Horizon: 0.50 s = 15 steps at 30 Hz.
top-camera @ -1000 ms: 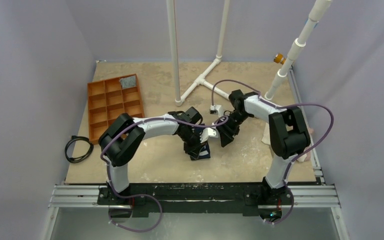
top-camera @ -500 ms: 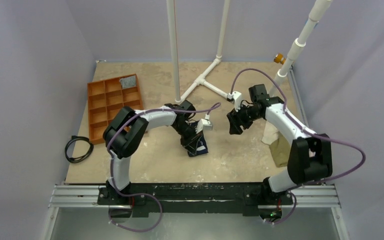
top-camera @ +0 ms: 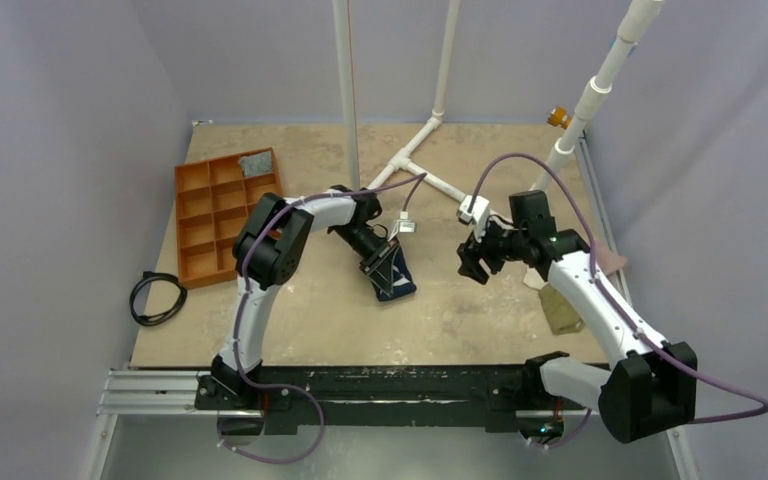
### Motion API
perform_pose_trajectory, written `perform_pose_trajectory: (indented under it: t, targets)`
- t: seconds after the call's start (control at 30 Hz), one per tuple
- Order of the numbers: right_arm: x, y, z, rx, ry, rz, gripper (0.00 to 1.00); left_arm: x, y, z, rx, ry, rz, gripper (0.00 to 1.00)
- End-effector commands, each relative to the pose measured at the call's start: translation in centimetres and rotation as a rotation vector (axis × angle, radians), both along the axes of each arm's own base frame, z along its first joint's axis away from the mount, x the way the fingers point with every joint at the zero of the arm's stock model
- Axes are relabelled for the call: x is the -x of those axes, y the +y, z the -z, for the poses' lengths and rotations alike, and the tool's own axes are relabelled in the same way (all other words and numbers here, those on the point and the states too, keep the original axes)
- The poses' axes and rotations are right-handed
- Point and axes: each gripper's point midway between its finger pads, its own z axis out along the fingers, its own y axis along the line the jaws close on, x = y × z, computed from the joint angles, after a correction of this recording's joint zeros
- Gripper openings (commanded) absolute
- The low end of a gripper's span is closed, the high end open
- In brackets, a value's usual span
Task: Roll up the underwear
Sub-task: Roll the underwear to the center of the board.
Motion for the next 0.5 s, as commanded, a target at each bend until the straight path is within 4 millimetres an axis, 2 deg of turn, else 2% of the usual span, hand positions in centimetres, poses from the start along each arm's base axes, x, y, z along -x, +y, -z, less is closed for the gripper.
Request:
perform_pose_trajectory:
  t: [0.0,0.23,0.47]
  targets:
    - [0.6,3.1,0.0,0.036,-0.100,-0.140,0.65,0.3,-0.4,-1.9,0.060,0.151,-0.021,0.00]
    - [1.1,7.7,1.3,0.140,-0.178,-0.274,0.65,0.0,-0.1,-2.3,0.094,0.296,-0.079,0.00]
    - [2.3,11.5,4.0,0.212,-0.186,-0.413,0.63,-0.1,0.4,-1.9,0.077,0.348,-0.107,0.00]
